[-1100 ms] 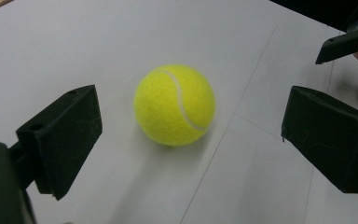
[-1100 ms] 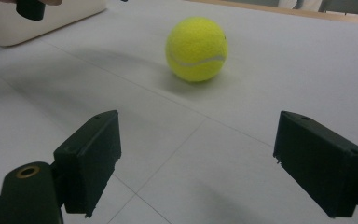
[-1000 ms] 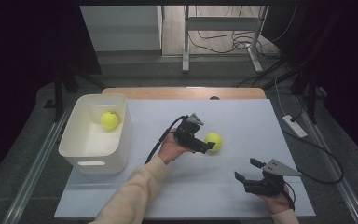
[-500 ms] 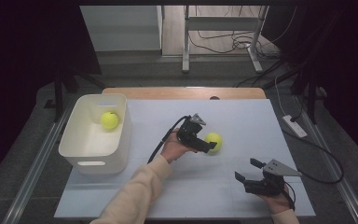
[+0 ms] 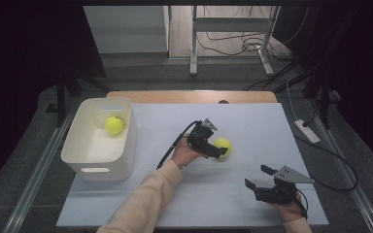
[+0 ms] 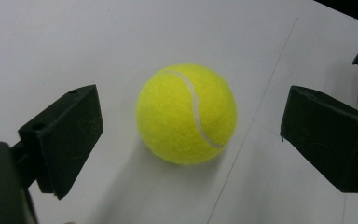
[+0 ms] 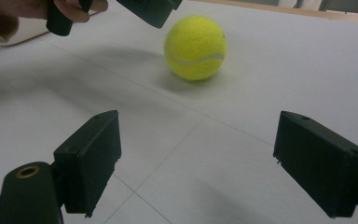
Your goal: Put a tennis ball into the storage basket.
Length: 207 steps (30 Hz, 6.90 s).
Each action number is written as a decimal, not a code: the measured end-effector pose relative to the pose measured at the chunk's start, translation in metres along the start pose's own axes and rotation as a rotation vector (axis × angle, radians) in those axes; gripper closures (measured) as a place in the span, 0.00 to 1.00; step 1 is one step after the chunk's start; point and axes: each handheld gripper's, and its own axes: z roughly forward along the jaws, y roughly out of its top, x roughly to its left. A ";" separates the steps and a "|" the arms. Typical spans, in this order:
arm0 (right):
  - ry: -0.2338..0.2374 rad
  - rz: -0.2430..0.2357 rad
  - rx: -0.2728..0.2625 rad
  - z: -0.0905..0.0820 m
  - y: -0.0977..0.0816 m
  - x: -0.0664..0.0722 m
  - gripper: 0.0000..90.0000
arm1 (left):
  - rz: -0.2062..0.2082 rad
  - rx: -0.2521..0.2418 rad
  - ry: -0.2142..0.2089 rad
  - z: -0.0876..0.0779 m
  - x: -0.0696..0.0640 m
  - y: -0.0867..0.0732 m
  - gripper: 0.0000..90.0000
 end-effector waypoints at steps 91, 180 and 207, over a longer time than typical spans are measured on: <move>-0.008 -0.001 -0.001 0.000 0.000 -0.001 0.17 | -0.007 -0.082 -0.013 -0.031 -0.003 -0.013 0.30; -0.005 0.007 -0.004 0.004 0.006 0.003 0.14 | -0.049 -0.294 0.111 -0.149 0.004 -0.048 0.30; -0.007 0.003 -0.002 0.005 0.006 0.003 0.14 | -0.051 -0.363 0.141 -0.179 0.003 -0.045 0.30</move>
